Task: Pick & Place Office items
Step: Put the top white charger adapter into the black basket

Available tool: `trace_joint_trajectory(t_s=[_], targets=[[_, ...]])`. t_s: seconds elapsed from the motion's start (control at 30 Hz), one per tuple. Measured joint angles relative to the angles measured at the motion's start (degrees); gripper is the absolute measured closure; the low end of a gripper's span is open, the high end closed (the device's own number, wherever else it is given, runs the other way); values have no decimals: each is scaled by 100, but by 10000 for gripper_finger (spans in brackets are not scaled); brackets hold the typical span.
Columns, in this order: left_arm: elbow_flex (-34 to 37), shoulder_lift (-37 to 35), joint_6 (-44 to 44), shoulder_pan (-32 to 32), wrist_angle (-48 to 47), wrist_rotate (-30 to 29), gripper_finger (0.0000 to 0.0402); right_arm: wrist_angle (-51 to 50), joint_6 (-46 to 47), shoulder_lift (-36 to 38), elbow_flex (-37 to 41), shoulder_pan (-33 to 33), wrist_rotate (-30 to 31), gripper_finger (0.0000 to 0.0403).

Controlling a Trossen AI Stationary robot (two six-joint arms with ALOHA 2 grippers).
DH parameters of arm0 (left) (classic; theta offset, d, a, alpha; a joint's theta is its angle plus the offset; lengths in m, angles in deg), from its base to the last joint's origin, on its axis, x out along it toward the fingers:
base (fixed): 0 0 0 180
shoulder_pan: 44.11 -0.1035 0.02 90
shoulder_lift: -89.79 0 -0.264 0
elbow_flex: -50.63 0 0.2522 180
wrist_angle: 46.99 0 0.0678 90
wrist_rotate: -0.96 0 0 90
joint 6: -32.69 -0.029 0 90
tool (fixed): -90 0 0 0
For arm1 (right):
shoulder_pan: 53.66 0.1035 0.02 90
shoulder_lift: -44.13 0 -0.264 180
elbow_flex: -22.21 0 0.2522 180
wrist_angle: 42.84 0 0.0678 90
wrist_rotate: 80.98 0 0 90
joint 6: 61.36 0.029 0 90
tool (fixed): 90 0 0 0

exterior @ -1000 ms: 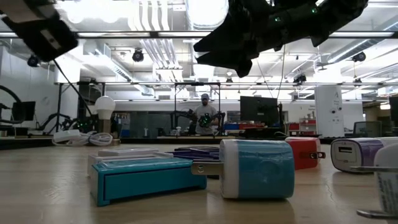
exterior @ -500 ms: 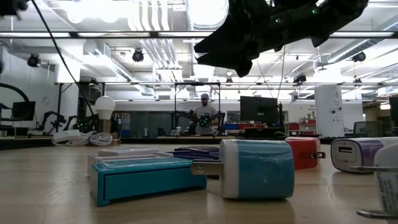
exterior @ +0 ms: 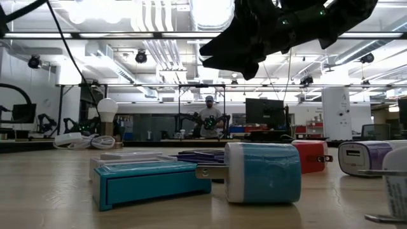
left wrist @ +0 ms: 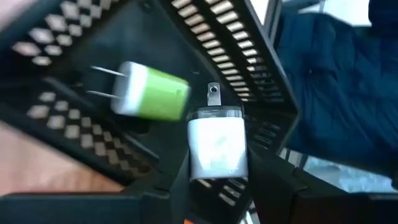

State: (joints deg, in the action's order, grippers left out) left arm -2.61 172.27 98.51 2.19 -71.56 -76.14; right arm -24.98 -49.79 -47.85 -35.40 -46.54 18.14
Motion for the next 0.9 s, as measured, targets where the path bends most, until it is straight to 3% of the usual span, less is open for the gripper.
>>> trace_joint_trajectory(t_s=[0.27,0.67,0.9], targets=[[-262,463,-210,-44,-78,226,266,0,0,0,17,0,0,199],[-261,467,-173,-149,-81,255,263,2,0,0,41,0,2,199],[-261,467,-173,-155,-81,252,213,30,0,0,76,0,2,199]])
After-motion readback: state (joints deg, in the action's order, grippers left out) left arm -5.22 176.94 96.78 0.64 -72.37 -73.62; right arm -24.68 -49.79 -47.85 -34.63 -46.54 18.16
